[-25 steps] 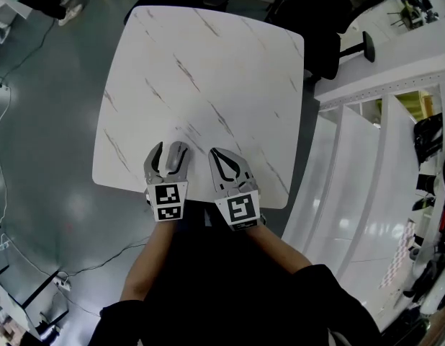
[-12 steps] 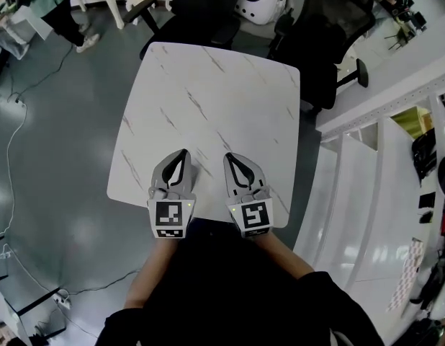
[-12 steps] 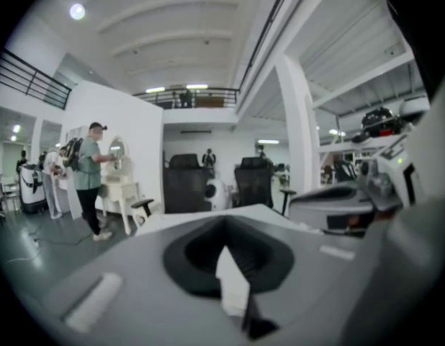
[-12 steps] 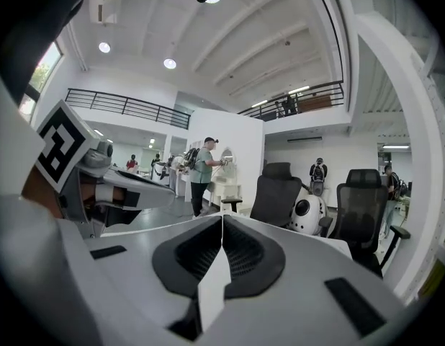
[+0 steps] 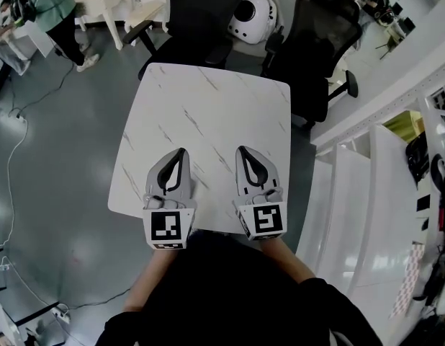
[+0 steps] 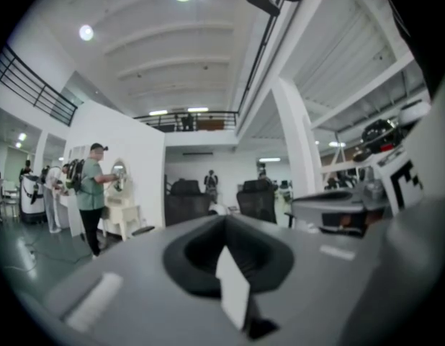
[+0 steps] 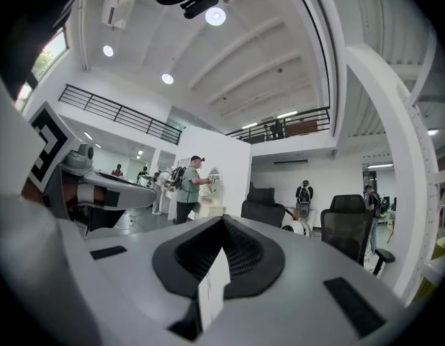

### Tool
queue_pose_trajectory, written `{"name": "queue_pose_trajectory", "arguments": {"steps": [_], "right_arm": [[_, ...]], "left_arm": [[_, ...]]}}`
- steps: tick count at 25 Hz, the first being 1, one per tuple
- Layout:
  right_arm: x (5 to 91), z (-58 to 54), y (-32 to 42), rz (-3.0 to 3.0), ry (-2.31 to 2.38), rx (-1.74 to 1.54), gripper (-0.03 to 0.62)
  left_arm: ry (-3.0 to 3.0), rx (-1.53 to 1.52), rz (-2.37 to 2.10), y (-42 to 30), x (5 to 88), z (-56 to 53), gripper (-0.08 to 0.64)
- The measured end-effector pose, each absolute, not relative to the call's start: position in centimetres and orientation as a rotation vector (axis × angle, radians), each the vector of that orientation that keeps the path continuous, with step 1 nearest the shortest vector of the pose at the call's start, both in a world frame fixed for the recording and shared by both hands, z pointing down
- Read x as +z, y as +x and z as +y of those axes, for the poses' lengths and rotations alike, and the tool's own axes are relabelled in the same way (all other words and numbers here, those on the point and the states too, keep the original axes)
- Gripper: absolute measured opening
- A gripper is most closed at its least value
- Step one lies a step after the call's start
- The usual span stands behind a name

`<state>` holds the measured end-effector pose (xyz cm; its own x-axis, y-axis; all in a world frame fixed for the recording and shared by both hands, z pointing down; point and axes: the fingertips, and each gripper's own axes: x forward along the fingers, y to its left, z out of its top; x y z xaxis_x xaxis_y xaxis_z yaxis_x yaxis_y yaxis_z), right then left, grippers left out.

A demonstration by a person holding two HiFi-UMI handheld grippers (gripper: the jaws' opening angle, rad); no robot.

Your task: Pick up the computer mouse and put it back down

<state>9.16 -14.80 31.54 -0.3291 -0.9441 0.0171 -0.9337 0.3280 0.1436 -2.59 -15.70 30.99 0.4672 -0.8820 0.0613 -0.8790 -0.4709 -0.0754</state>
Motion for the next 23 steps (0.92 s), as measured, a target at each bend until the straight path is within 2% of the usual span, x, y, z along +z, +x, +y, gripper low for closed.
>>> {"name": "queue_pose_trajectory", "arguments": {"steps": [23], "right_arm": [[32.6,-14.2,8.9,-2.477,1.759,-0.119,0.018]], "left_arm": [[-2.687,-0.182,1.588,-2.8,32.3,-14.9,0.008]]}}
